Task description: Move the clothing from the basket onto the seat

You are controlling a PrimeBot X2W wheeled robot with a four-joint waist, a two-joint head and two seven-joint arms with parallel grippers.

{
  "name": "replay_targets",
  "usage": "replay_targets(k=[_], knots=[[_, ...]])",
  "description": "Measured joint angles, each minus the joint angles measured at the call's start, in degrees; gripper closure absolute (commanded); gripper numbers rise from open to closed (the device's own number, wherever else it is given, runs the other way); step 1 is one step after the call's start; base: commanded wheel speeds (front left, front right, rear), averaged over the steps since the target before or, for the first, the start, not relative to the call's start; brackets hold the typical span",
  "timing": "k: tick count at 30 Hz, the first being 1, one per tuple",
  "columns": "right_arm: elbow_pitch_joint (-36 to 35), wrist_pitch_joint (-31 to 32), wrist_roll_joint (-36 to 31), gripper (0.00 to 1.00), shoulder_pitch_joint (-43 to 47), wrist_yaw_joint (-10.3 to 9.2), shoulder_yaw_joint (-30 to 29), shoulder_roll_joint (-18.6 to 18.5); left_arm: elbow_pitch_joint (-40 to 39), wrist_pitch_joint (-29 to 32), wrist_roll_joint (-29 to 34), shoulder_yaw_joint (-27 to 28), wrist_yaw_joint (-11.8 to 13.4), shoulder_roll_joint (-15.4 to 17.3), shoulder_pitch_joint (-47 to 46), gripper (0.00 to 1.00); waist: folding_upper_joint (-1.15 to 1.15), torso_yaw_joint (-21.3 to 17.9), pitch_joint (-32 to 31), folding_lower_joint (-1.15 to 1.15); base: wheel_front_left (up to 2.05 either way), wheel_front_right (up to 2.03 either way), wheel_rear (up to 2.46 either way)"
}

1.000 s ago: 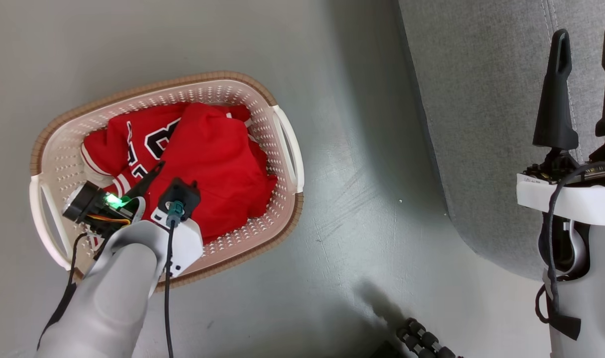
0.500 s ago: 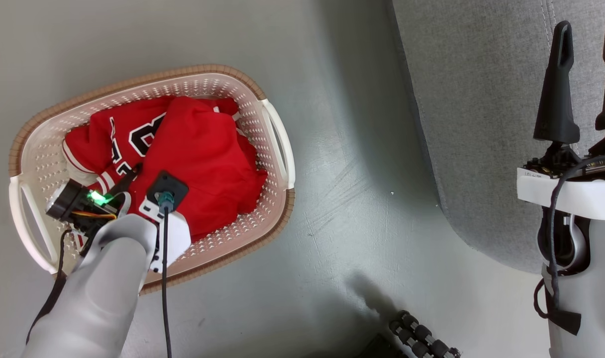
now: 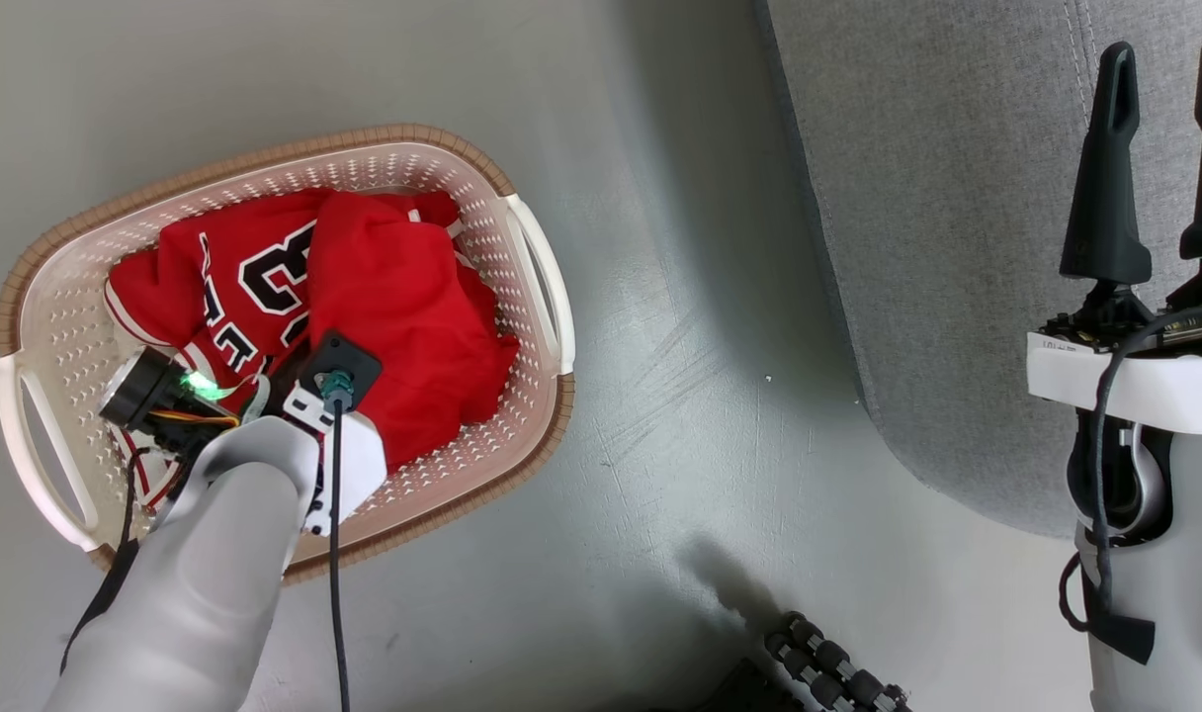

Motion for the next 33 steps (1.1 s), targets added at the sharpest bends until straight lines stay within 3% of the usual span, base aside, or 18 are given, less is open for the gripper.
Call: replay_targets(k=[33], knots=[[3.92,-0.01,-2.19,0.00,-2.14,0.00,-1.31,-0.03,-5.92,-8.47,-4.72,3.32,3.03,-3.23,1.36,1.00,0.00,3.59,-6.17,0.00,0.00,0.00,0.00]])
